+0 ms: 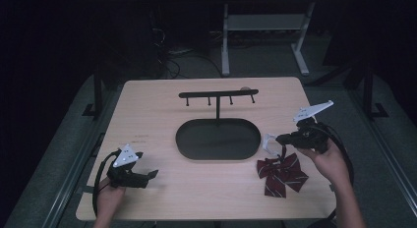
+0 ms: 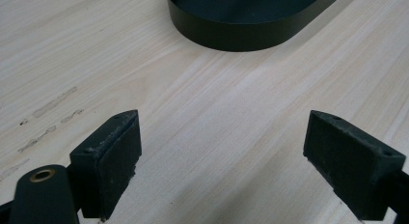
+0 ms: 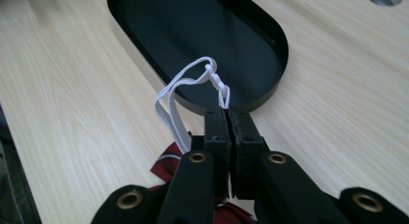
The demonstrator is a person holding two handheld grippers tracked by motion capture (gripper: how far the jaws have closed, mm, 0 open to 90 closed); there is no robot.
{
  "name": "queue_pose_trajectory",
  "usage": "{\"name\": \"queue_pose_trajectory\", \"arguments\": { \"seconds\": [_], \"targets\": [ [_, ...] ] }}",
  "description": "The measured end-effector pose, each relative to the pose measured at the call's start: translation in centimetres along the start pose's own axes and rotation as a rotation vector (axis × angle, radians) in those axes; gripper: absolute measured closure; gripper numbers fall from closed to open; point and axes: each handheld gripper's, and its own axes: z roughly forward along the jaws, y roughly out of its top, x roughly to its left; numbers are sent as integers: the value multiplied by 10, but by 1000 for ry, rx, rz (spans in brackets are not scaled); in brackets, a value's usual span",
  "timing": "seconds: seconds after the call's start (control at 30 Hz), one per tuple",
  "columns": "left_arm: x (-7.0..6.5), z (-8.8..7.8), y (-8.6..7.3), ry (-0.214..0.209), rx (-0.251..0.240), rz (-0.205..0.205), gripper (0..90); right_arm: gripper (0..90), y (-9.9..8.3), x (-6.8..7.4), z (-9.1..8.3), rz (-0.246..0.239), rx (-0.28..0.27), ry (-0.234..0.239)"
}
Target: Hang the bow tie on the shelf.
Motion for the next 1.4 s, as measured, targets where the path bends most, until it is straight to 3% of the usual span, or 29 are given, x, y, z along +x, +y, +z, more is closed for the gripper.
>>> {"name": "queue_pose_trajectory", "arguments": {
  "seconds": [0.1,1.4],
  "targets": [
    [0,0,0,0,0,-1,132,877,5,1,-2,-27,-12,0],
    [0,-1,0,-1,-11,-14,132,876,70,24,-22,-155,-20,-31]
  ]
}}
